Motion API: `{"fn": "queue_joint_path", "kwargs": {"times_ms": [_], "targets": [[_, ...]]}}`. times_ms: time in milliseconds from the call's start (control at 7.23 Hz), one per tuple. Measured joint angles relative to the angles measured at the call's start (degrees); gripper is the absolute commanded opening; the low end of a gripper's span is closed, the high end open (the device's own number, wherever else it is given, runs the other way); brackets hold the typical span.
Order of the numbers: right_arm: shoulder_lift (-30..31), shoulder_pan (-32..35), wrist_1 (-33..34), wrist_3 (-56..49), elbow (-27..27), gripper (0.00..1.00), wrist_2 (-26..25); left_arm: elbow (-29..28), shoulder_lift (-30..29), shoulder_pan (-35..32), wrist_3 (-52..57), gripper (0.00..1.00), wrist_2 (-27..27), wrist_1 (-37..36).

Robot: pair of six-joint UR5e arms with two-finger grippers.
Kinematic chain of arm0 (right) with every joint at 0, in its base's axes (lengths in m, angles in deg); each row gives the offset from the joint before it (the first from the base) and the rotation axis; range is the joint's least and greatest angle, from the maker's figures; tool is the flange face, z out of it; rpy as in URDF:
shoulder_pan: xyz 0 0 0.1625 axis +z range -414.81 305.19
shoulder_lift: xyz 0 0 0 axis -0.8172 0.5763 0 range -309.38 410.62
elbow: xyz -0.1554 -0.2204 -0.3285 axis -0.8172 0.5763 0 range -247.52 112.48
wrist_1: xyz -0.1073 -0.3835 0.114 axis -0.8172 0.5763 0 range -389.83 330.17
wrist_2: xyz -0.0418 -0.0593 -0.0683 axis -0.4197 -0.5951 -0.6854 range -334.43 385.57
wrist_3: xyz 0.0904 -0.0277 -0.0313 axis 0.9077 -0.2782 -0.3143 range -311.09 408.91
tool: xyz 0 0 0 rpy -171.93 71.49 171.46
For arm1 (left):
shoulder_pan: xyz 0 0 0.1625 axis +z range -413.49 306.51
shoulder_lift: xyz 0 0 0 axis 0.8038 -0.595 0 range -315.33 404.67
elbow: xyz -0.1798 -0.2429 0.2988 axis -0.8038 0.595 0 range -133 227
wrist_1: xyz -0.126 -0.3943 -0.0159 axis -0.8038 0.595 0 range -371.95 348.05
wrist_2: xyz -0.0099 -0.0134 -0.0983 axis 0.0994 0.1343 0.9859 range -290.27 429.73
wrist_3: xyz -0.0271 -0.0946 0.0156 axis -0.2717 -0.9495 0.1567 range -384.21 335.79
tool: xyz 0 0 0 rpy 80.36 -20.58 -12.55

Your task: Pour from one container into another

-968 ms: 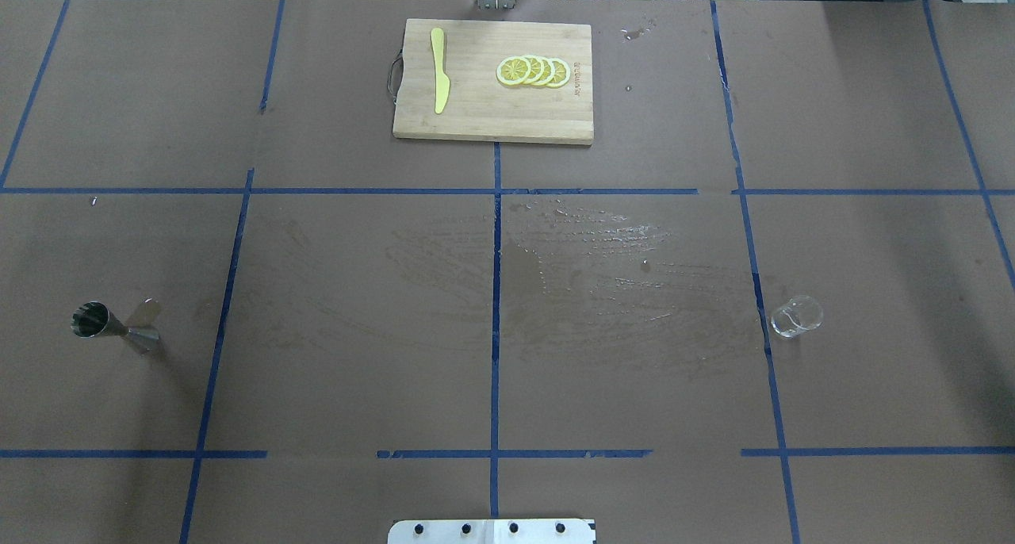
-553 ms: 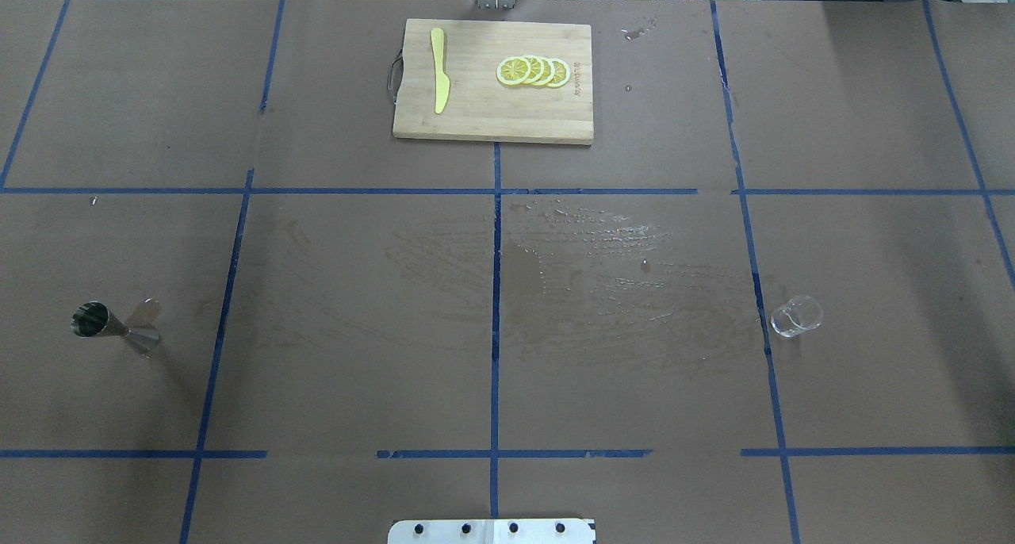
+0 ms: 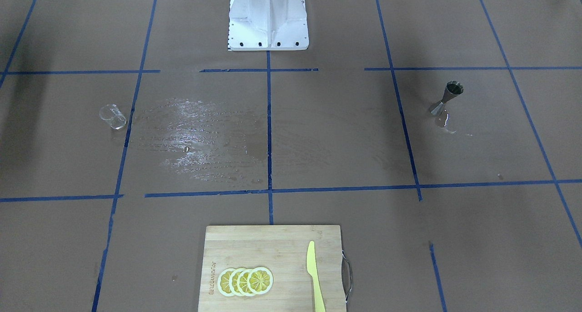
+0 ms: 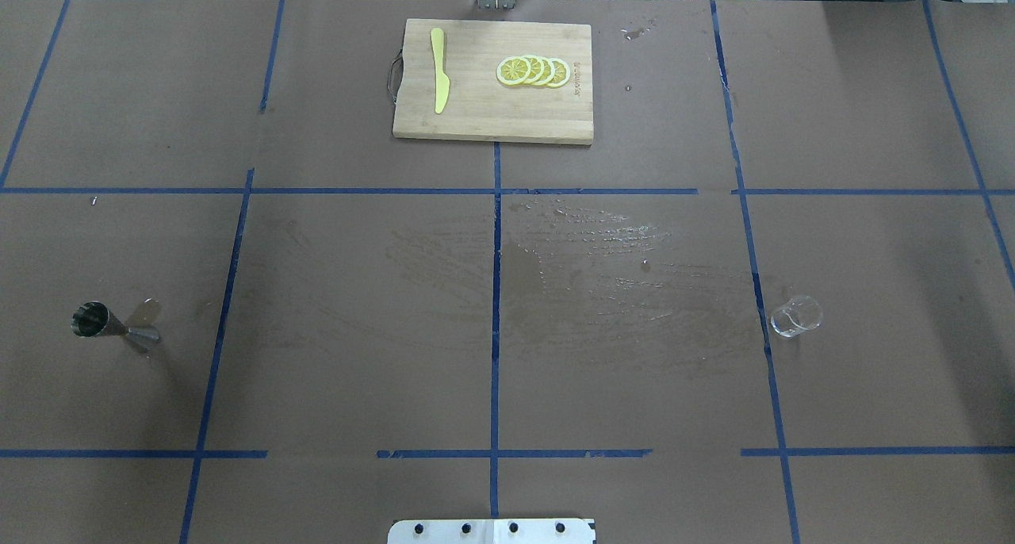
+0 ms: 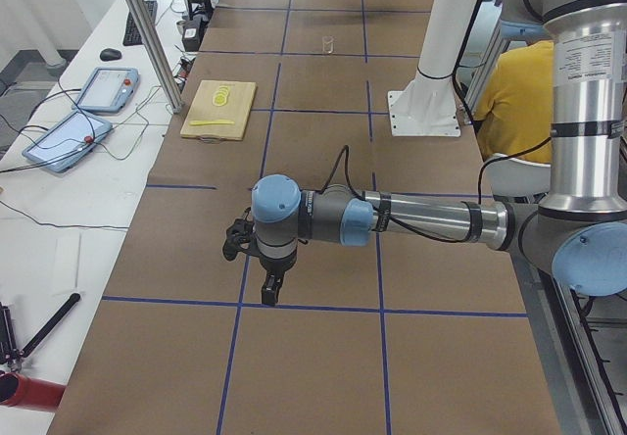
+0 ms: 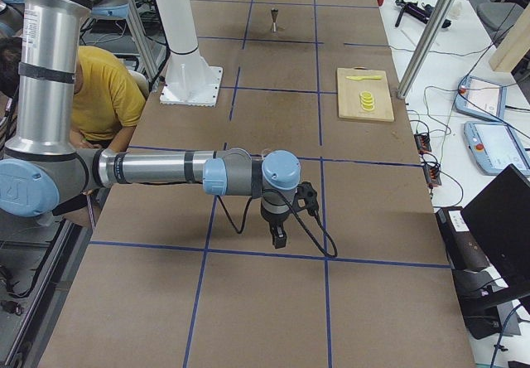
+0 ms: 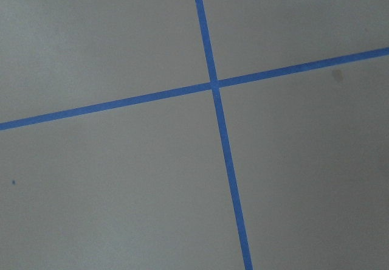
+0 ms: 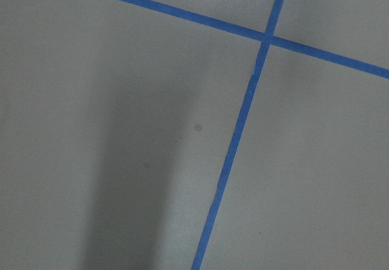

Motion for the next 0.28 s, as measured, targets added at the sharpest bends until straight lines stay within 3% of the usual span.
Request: {"fn": "queue_joint_path", "kwargs": {"times_ms": [277], "targets": [[0.2,0.1,-0.1,0.0,0.2,1.00,1.1,0.6,-0.2,0.0,0.0,1.00,0.0,0.0]]}}
